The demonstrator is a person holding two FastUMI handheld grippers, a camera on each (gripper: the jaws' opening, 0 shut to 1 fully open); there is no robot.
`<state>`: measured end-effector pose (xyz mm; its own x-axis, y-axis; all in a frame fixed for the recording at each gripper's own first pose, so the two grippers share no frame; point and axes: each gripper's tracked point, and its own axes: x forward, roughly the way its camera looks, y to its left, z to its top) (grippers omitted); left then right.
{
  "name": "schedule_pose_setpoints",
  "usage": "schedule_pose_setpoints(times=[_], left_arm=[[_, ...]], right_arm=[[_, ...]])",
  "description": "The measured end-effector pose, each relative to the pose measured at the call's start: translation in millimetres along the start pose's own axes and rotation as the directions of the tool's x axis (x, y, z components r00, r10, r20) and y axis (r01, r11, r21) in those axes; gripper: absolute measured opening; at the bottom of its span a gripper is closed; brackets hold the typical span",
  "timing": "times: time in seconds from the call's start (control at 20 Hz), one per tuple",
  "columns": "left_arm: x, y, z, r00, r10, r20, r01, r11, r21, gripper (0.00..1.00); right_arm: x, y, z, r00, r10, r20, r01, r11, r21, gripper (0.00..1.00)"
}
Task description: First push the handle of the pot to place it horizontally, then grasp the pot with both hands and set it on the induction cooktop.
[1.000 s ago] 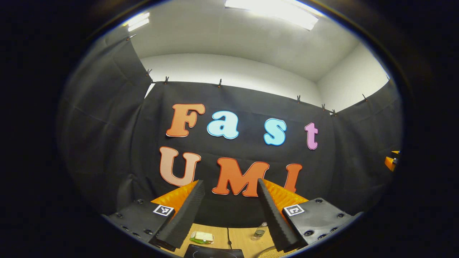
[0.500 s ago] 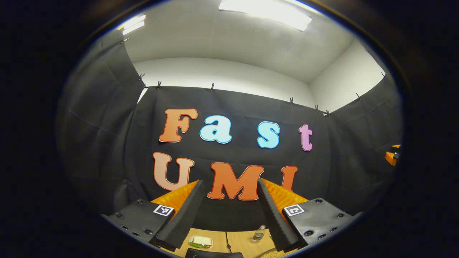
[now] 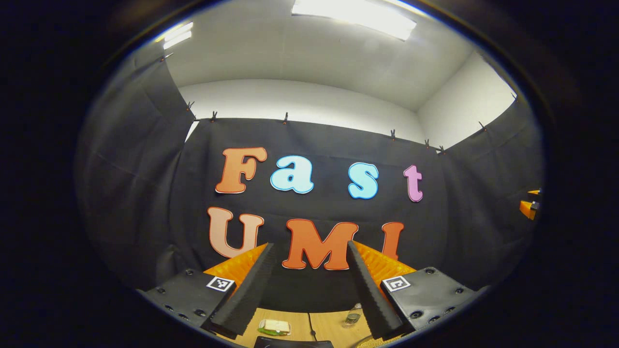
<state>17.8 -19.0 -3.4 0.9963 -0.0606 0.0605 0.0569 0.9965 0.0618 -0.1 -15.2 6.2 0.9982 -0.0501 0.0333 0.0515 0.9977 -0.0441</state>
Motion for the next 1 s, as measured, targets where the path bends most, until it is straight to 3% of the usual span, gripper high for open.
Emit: schedule_pose_setpoints(times=[0.35, 0.45, 0.55, 0.65, 0.7, 0.85, 1.0], left_arm=[[-9, -7, -27, 0.998, -0.003, -0.057, 0.004, 1.0, 0.003, 0.94], [-11, -8, -43, 0.995, 0.01, -0.096, -0.008, 1.0, 0.018, 0.85], [-16, -17, -64, 0.989, 0.013, -0.147, -0.01, 1.0, 0.024, 0.67], [-25, -23, -88, 0.979, 0.03, -0.202, -0.022, 0.999, 0.04, 0.37], [-29, -26, -101, 0.971, 0.041, -0.237, -0.029, 0.998, 0.054, 0.12], [-48, -58, -156, 0.93, 0.011, -0.366, 0.006, 0.999, 0.043, 0.07], [-73, -81, -218, 0.854, 0.0, -0.52, 0.013, 1.0, 0.023, 0.08]], right_arm=[[10, 22, -17, 0.999, 0.043, -0.018, -0.042, 0.998, 0.037, 0.92], [14, 26, -22, 0.998, 0.057, -0.018, -0.056, 0.998, 0.039, 0.92], [17, 31, -29, 0.997, 0.076, -0.019, -0.075, 0.996, 0.052, 0.92], [22, 36, -37, 0.995, 0.101, -0.023, -0.099, 0.993, 0.07, 0.92], [24, 37, -41, 0.993, 0.113, -0.026, -0.111, 0.991, 0.078, 0.92], [32, 38, -57, 0.989, 0.14, -0.046, -0.135, 0.986, 0.096, 0.92], [35, 36, -74, 0.984, 0.165, -0.067, -0.157, 0.982, 0.108, 0.92]])
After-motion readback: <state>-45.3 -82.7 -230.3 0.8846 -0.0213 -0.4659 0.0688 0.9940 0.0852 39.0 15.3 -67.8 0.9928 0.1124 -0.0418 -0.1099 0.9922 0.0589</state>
